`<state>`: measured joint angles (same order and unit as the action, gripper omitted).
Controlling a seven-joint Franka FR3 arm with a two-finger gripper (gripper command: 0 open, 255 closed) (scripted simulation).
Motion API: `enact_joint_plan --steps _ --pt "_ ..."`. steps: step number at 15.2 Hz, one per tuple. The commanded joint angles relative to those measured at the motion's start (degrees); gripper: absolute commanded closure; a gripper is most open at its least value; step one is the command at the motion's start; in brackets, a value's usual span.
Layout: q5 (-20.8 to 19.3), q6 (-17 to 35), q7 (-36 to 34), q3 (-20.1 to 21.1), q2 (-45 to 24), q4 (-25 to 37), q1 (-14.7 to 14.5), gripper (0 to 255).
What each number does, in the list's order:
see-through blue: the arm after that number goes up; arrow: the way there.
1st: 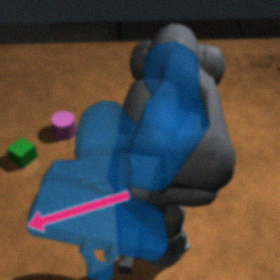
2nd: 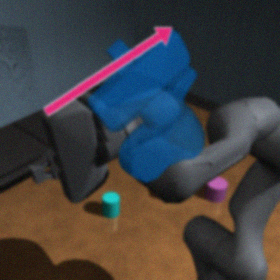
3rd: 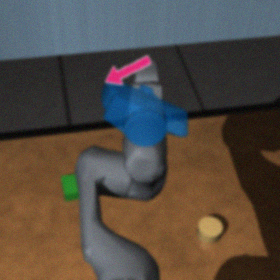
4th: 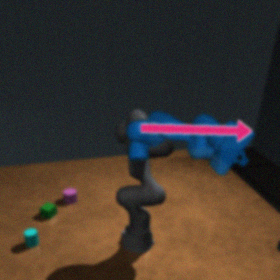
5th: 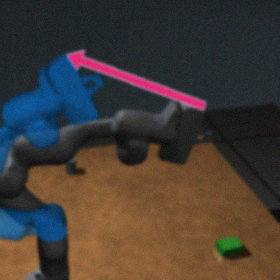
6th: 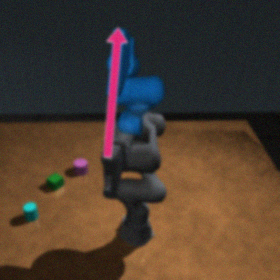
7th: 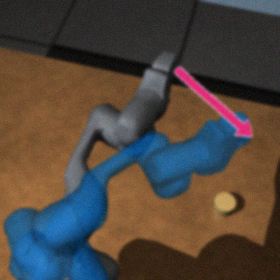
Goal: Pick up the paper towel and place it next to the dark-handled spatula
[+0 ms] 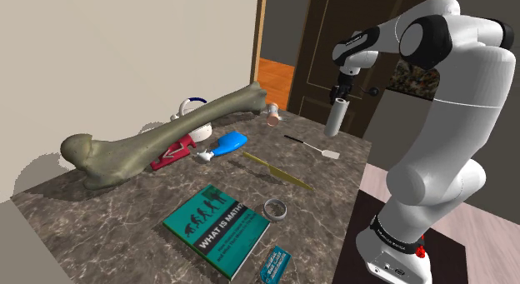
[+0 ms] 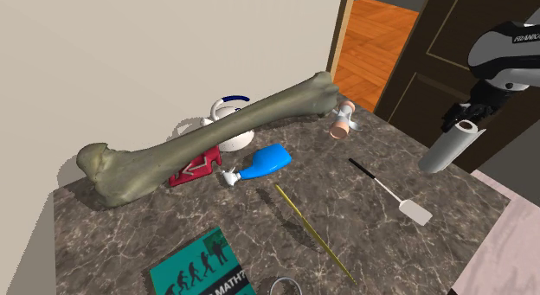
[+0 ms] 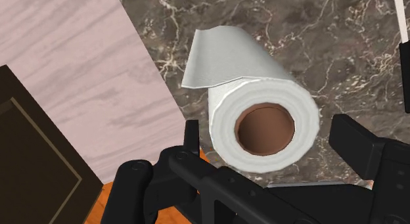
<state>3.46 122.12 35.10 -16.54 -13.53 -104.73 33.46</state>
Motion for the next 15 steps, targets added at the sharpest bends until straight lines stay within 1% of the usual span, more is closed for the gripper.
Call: enact_joint_plan --steps 1,3,7,15 --pt "0.00 0.00 0.00 0.00 0.00 0.00 0.00 0" --pt "0.00 0.00 0.00 0.00 0.00 0.00 0.00 0" --pt "-1.00 -6.42 -0.65 -0.21 2.71 3.83 -0.29 0" --pt "-1.00 -6.42 -0.65 -0.20 2.71 3.83 -0.28 0"
